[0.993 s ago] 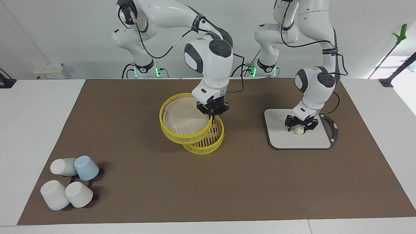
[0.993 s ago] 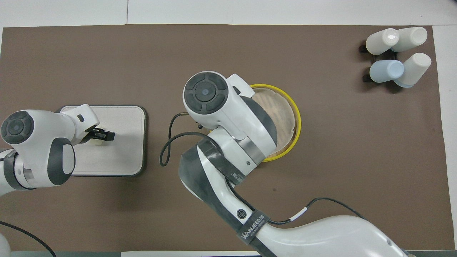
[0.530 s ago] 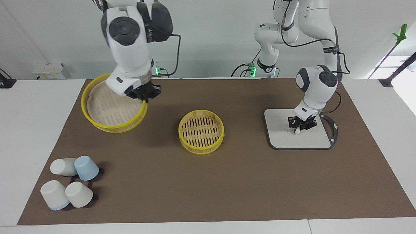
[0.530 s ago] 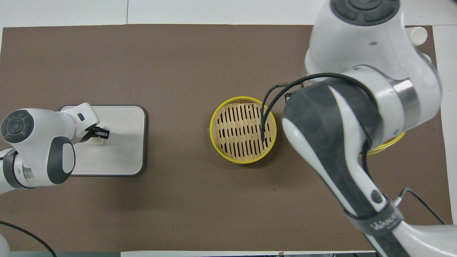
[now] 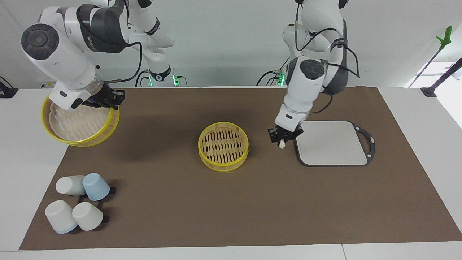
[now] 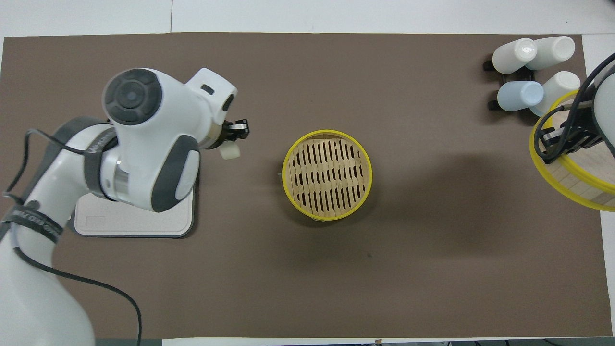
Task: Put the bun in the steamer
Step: 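Carry the bun into the open steamer with the left gripper and release, then withdraw the left gripper while the right gripper brings the lid over the steamer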
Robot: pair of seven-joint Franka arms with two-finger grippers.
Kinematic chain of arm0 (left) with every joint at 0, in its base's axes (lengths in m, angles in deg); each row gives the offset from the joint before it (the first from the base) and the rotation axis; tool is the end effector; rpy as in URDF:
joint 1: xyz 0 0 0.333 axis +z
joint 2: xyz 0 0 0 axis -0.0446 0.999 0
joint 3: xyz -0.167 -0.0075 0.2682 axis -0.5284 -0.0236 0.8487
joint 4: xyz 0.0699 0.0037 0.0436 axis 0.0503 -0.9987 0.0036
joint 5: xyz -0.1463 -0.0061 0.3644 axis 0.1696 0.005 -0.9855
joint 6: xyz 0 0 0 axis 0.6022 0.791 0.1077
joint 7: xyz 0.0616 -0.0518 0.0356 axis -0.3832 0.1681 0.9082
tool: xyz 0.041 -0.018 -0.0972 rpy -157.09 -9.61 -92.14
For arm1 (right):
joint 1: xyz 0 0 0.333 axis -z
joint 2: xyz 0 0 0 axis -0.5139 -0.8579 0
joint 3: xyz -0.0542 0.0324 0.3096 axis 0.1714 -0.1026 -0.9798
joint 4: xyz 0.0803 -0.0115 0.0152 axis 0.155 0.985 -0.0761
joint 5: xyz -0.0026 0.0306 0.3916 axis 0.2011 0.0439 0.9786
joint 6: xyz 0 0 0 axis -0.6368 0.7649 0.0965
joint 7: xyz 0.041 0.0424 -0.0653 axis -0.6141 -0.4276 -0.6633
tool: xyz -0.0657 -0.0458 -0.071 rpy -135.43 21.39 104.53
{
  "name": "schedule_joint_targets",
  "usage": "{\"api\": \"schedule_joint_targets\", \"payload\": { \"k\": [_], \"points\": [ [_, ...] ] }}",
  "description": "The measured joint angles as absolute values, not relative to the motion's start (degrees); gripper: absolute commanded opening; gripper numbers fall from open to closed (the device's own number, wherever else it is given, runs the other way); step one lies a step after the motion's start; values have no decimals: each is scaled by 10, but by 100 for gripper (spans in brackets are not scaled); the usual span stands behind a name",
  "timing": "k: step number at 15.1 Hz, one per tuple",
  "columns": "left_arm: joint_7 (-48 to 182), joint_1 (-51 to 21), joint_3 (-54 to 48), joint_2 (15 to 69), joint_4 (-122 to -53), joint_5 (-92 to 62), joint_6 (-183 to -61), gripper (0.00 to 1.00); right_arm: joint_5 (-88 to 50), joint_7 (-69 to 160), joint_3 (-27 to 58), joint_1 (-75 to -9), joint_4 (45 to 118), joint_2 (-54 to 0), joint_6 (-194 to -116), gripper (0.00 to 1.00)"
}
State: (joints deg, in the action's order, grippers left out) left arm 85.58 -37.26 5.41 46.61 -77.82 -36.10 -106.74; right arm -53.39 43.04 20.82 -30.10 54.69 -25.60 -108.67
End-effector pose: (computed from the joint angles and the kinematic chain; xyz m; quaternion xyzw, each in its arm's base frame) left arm 0.5615 -0.3195 0.4405 0.9951 0.0605 0.0526 0.0576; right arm 0.5888 -0.0030 0.5685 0.9810 0.0904 -0.1712 0.0145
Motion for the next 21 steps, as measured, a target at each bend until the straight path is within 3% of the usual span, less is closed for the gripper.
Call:
{"api": "schedule_joint_targets", "payload": {
  "k": [4, 6, 7, 9, 10, 11, 17, 21],
  "points": [
    [951, -492, 55, 533, -775, -361, -1144, 18, -534, 430, 206, -306, 563, -249, -1091, 0],
    [957, -511, 56, 558, -786, -361, -1181, 26, -534, 430, 206, -306, 578, -243, -1102, 0],
    [957, -512, 56, 564, -794, -361, -1196, 35, -534, 430, 206, -306, 584, -240, -1107, 0],
    [956, -512, 60, 568, -805, -361, -1209, 66, -534, 430, 206, -306, 590, -236, -1111, 0],
    [956, -512, 61, 568, -806, -361, -1209, 93, -534, 430, 206, -306, 593, -235, -1111, 0],
    [956, -512, 62, 568, -806, -361, -1209, 100, -534, 430, 205, -307, 594, -234, -1111, 0],
    [976, -508, 65, 555, -803, -361, -1190, 100, -534, 430, 201, -309, 595, -233, -1112, 0],
    [945, -447, 72, 468, -792, -361, -1047, 100, -533, 442, 197, -339, 600, -232, -1151, 0]
  ]
}}
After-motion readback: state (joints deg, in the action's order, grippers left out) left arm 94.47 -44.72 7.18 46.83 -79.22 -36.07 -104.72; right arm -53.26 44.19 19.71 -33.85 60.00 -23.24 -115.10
